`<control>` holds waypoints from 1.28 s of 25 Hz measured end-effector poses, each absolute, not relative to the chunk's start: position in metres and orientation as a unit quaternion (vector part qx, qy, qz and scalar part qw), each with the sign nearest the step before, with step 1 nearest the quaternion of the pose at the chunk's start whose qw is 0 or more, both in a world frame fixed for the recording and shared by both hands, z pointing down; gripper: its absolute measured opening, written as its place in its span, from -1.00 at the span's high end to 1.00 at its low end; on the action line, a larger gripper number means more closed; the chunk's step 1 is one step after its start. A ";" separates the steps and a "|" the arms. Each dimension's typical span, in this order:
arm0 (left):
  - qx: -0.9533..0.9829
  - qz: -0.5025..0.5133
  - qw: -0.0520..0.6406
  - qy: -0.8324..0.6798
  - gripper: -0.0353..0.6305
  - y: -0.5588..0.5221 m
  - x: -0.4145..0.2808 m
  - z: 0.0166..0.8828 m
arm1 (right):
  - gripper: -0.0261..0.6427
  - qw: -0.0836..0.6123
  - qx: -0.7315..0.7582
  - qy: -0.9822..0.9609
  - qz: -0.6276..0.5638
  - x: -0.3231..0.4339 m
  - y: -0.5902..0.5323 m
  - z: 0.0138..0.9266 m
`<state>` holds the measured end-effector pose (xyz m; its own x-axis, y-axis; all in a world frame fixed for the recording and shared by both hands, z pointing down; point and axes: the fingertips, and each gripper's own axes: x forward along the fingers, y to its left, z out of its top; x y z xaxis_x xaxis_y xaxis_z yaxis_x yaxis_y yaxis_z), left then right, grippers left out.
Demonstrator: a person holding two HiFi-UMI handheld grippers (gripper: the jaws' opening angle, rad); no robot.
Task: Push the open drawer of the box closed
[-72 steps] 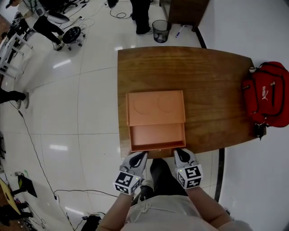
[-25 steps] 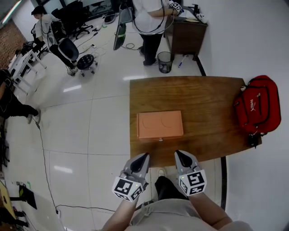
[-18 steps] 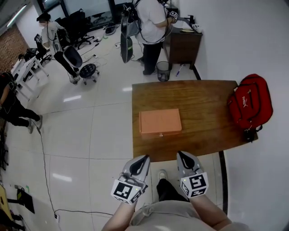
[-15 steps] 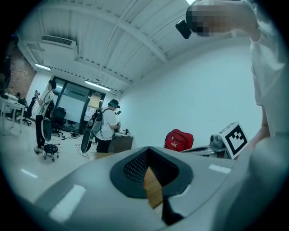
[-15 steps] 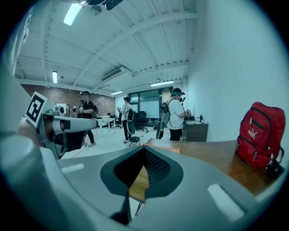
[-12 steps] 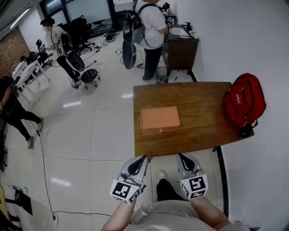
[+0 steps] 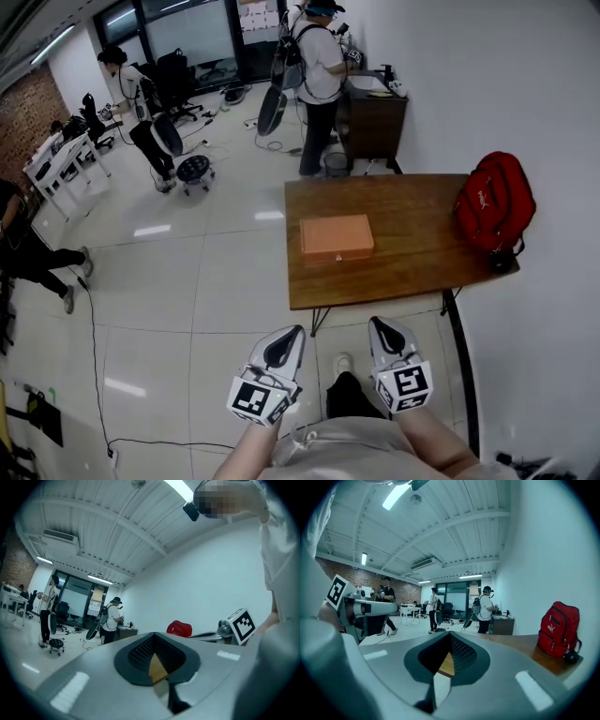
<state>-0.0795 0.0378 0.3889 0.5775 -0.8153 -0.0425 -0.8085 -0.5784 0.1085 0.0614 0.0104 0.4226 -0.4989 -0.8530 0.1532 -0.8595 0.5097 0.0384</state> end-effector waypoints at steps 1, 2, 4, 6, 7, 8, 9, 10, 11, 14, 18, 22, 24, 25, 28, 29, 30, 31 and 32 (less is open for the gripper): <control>0.887 -0.044 0.039 -0.457 0.88 0.046 -0.081 0.388 | 0.91 0.072 0.497 -0.864 0.027 0.061 0.017 0.421; 0.887 -0.045 0.040 -0.457 0.88 0.053 -0.084 0.387 | 0.91 0.066 0.499 -0.864 0.035 0.060 0.023 0.418; 0.886 -0.049 0.047 -0.458 0.88 0.065 -0.090 0.385 | 0.91 0.057 0.498 -0.865 0.040 0.056 0.036 0.412; 0.885 -0.057 0.052 -0.459 0.88 0.071 -0.093 0.382 | 0.91 0.062 0.497 -0.865 0.023 0.053 0.044 0.406; 0.885 -0.060 0.053 -0.458 0.88 0.074 -0.093 0.381 | 0.91 0.068 0.497 -0.865 0.015 0.054 0.047 0.405; 0.885 -0.061 0.052 -0.458 0.88 0.075 -0.091 0.381 | 0.91 0.073 0.497 -0.864 0.010 0.056 0.050 0.405; 0.886 -0.059 0.051 -0.457 0.88 0.077 -0.089 0.382 | 0.91 0.075 0.499 -0.863 0.010 0.059 0.052 0.407; 0.887 -0.056 0.050 -0.456 0.88 0.078 -0.087 0.383 | 0.90 0.077 0.500 -0.862 0.013 0.062 0.054 0.409; 0.887 -0.054 0.050 -0.455 0.88 0.079 -0.085 0.384 | 0.90 0.078 0.501 -0.862 0.015 0.064 0.056 0.410; 0.888 -0.052 0.047 -0.455 0.88 0.081 -0.081 0.382 | 0.91 0.078 0.499 -0.863 0.016 0.067 0.058 0.412; 0.884 -0.053 0.046 -0.463 0.88 0.079 -0.078 0.377 | 0.91 0.081 0.482 -0.872 0.012 0.063 0.056 0.412; 0.881 -0.049 0.035 -0.469 0.88 0.080 -0.078 0.367 | 0.91 0.081 0.470 -0.879 0.005 0.058 0.059 0.406; 0.880 -0.046 0.031 -0.473 0.88 0.080 -0.077 0.365 | 0.91 0.077 0.467 -0.881 0.001 0.058 0.060 0.402; 0.878 -0.043 0.031 -0.475 0.88 0.080 -0.076 0.365 | 0.90 0.075 0.466 -0.882 0.000 0.058 0.060 0.400; 0.878 -0.040 0.031 -0.476 0.88 0.078 -0.070 0.365 | 0.91 0.073 0.464 -0.883 -0.001 0.064 0.059 0.399; 0.879 -0.042 0.031 -0.474 0.88 0.078 -0.067 0.366 | 0.91 0.073 0.464 -0.883 -0.001 0.066 0.059 0.399; 0.880 -0.042 0.032 -0.472 0.88 0.077 -0.064 0.366 | 0.91 0.073 0.464 -0.883 0.000 0.068 0.059 0.399; 0.881 -0.043 0.032 -0.470 0.88 0.077 -0.061 0.367 | 0.91 0.073 0.463 -0.883 0.000 0.070 0.059 0.400; 0.881 -0.043 0.031 -0.470 0.88 0.078 -0.059 0.367 | 0.91 0.072 0.463 -0.884 0.000 0.071 0.059 0.400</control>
